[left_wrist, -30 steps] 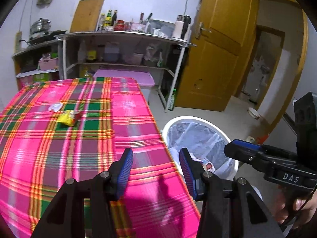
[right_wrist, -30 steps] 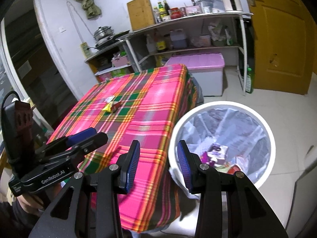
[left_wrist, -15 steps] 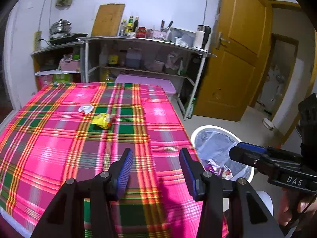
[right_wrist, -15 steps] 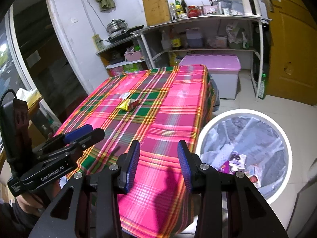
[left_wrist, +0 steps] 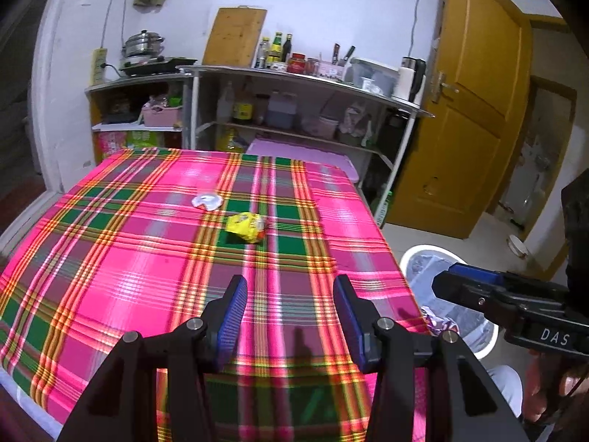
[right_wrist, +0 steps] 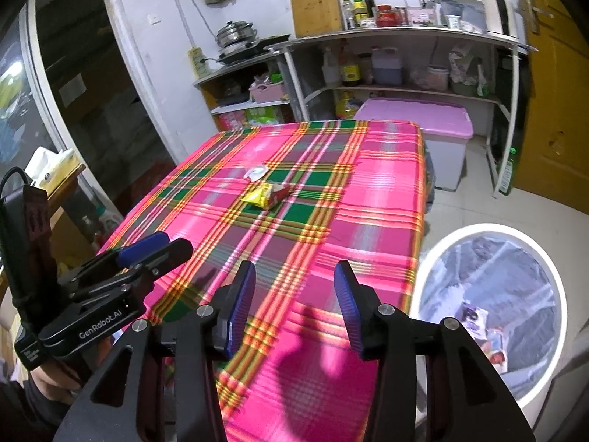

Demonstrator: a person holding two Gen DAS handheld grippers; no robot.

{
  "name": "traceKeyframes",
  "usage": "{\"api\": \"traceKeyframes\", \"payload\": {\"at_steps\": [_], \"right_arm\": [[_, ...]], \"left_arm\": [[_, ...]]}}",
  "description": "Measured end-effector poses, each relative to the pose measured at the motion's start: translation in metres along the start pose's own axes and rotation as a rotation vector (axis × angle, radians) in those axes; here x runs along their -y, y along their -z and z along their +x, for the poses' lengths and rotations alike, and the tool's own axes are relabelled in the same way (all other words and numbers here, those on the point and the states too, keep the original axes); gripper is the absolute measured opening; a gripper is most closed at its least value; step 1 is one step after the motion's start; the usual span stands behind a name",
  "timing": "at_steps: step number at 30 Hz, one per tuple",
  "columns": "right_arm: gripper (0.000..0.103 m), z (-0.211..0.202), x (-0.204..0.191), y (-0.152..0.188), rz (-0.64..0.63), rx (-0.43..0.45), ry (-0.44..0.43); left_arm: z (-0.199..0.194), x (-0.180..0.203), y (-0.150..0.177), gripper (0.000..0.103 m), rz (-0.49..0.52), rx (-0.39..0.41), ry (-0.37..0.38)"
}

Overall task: Collect trash
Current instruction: 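Move both open tools back over the table toward the yellow bag and cup, then grasp the yellow snack bag with the right tool while the left tool grasps the clear cup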

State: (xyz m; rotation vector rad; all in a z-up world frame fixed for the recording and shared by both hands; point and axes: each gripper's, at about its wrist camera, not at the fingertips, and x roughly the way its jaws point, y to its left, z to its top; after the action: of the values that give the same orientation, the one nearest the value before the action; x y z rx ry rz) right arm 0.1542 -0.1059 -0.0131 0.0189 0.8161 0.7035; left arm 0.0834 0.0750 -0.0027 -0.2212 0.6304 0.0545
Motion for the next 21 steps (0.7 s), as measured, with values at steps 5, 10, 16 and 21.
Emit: {"api": "traceKeyframes", "payload": {"at_steps": [5, 10, 16, 21], "right_arm": [[0.051, 0.022, -0.015, -0.010, -0.014, -0.022, -0.021], [0.051, 0.044, -0.026, -0.020, -0.014, -0.044, -0.042], [0.051, 0.076, -0.032, -0.033, 0.002, -0.078, -0.053], [0.051, 0.101, -0.032, -0.043, 0.030, -0.102, -0.058]], "left_arm": [[0.000, -0.024, -0.002, 0.048, -0.033, 0.005, -0.027], [0.001, -0.045, -0.004, 0.048, -0.060, 0.010, -0.051], [0.001, -0.067, -0.007, 0.048, -0.083, 0.016, -0.076], [0.005, -0.083, -0.009, 0.048, -0.103, 0.015, -0.092]]}}
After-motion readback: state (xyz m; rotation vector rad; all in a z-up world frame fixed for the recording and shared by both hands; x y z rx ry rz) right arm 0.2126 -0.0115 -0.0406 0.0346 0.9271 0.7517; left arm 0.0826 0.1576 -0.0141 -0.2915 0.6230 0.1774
